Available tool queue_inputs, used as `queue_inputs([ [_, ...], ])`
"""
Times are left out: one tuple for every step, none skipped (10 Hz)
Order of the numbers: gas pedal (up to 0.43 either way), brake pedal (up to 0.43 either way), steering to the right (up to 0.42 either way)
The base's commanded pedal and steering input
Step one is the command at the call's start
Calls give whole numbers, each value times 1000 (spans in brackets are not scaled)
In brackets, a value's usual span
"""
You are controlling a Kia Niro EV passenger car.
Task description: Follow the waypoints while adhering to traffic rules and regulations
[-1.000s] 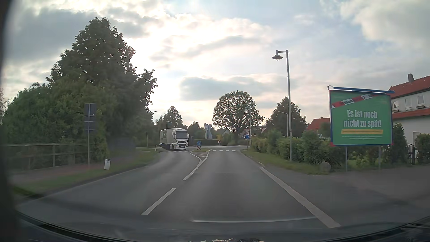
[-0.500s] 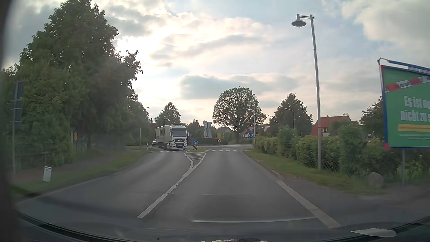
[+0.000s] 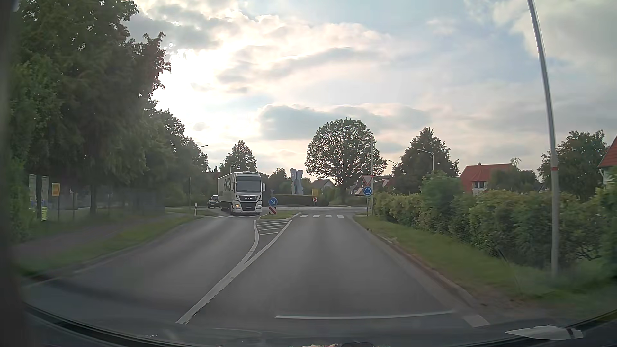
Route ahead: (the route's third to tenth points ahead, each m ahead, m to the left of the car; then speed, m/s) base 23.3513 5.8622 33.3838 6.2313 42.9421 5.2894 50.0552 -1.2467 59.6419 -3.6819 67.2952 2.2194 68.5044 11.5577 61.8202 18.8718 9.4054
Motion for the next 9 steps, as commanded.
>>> queue_inputs([
  [0, 0, -4],
  [0, 0, -4],
  [0, 0, -4],
  [0, 0, -5],
  [0, 0, -5],
  [0, 0, -5],
  [0, 0, -5],
  [0, 0, -5],
  [0, 0, -5],
])
